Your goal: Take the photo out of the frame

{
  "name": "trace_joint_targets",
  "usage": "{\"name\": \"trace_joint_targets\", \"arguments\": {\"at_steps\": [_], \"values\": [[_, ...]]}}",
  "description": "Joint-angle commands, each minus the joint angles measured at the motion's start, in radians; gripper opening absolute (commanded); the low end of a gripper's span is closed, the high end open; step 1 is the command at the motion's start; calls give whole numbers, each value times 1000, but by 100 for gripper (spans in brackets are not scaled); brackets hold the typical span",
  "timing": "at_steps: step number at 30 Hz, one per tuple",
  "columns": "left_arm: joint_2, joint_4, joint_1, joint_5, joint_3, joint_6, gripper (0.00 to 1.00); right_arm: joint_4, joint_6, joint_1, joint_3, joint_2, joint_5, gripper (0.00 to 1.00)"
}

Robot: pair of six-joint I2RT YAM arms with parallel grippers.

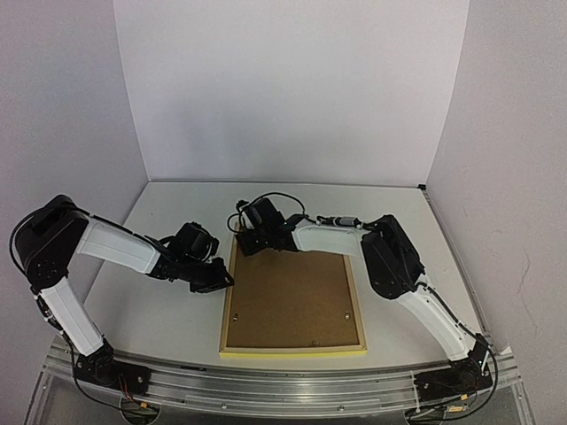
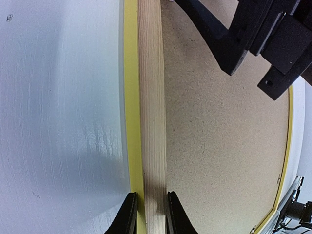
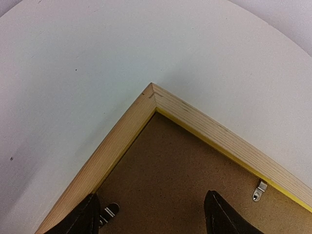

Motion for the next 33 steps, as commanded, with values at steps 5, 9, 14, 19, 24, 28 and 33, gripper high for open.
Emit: {"name": "trace_joint_targets", "arguments": {"at_steps": [5, 9, 14, 19, 24, 28, 33], "values": [[86, -120, -36, 56, 9, -46, 0, -25, 53, -40, 68, -115, -32, 72], [92, -116, -36, 38, 15, -67, 0, -25, 89, -41, -42, -286, -48, 74], [86, -121, -36, 15, 19, -88, 0, -27, 171, -41, -372, -572, 40, 76], [77, -129, -36, -1, 25, -100, 0, -53, 376, -47, -881, -915, 152, 77], [40, -103, -37, 19, 29, -75, 16, -170, 522, -106, -1150, -1129, 26, 77], [-25, -141, -37, -14, 76, -30, 69, -195, 548, -127, -1247, -1148, -133, 75], [-94, -177, -37, -75, 167, 39, 99, -220, 599, -167, -1290, -1062, -140, 65]]}}
